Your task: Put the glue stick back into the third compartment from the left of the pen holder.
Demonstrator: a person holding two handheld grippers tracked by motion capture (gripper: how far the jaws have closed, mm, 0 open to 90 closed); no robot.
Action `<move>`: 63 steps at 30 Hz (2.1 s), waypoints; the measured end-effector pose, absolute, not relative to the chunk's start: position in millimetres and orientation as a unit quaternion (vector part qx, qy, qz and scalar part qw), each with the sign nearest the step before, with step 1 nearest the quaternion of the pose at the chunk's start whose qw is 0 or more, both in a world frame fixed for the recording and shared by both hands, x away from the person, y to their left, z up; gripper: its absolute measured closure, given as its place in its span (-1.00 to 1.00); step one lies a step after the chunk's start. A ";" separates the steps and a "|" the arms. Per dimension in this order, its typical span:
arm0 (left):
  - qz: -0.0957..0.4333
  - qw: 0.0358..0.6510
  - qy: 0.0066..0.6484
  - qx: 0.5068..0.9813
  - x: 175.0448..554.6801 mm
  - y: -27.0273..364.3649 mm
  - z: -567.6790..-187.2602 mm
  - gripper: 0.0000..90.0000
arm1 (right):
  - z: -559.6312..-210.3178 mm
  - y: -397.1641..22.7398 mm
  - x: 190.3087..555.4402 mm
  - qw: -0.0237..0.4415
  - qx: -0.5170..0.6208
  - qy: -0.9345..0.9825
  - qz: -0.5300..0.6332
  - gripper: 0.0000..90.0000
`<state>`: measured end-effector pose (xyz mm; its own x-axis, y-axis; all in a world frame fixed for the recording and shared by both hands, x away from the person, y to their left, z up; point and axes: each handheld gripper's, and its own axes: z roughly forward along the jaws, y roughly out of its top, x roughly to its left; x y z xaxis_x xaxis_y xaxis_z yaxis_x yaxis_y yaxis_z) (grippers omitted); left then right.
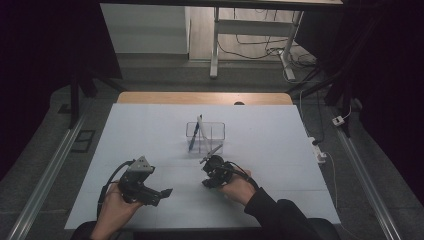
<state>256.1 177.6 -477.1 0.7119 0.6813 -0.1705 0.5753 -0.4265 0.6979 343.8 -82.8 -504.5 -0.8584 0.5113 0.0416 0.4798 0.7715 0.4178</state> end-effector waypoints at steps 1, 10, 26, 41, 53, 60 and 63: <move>0.068 0.384 0.373 0.842 256.1 177.5 -477.4 -1.00 | -503.4 -83.4 343.9 0.036 0.265 0.939 0.217 0.46; 0.056 0.394 0.375 0.837 255.6 179.4 -478.9 -1.00 | -489.0 -93.0 345.9 0.048 0.263 0.923 0.275 0.46; 0.058 0.420 0.389 0.818 238.0 197.2 -476.9 -1.00 | -441.4 -115.7 357.6 0.086 0.275 0.871 0.399 0.46; 0.074 0.423 0.406 0.806 218.3 217.8 -478.7 -1.00 | -411.8 -133.9 388.1 0.141 0.313 0.815 0.466 0.46; 0.095 0.419 0.416 0.801 209.7 228.3 -476.4 -1.00 | -412.7 -126.7 414.3 0.175 0.317 0.786 0.501 0.46; 0.096 0.417 0.422 0.799 207.9 233.5 -476.3 -1.00 | -418.7 -120.7 428.9 0.187 0.326 0.774 0.509 0.46; 0.094 0.419 0.422 0.798 207.9 234.2 -476.3 -1.00 | -422.0 -116.6 434.2 0.192 0.327 0.771 0.511 0.46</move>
